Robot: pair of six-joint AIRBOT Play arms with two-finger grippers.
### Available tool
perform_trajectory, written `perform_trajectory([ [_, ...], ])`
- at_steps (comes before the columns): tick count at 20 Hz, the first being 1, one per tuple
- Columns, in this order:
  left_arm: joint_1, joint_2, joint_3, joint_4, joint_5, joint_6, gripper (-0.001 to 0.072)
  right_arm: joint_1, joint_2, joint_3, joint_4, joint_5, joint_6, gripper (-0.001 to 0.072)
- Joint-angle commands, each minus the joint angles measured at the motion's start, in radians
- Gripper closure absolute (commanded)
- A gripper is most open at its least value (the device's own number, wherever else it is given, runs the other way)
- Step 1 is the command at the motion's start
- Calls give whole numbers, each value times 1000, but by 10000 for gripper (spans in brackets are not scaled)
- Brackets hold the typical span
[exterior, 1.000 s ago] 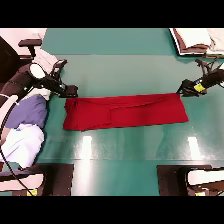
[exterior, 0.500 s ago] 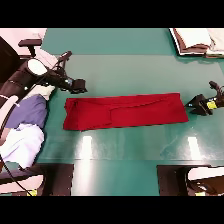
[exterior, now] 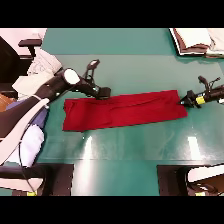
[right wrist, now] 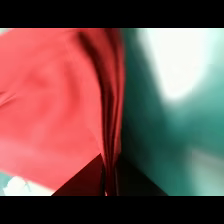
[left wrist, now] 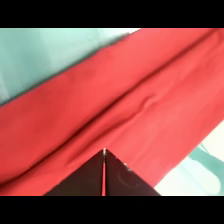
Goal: Fold the shirts.
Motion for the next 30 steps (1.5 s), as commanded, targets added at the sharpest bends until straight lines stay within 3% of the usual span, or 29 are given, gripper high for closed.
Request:
perform_trajectory([
  [1,-64,-107,80,-6,18,-31,684,59,75,98,24,63,19,696],
  [6,-122,-251,223,-21,15,-31,684,189,283,217,32,68,101,696],
  [9,-144,-322,303,-35,-5,-31,684,281,356,261,129,52,116,696],
  [13,-150,-347,324,-30,-14,-31,684,389,377,307,208,33,133,696],
  [19,-131,-340,324,15,-44,-68,684,524,377,323,208,-24,150,696],
  [25,117,-73,324,172,-148,-75,684,745,342,323,208,-114,149,695],
  [28,280,131,324,298,-192,-74,684,970,250,323,214,-260,145,696],
  [30,375,253,324,378,-206,-74,683,1100,164,323,282,-376,86,689],
])
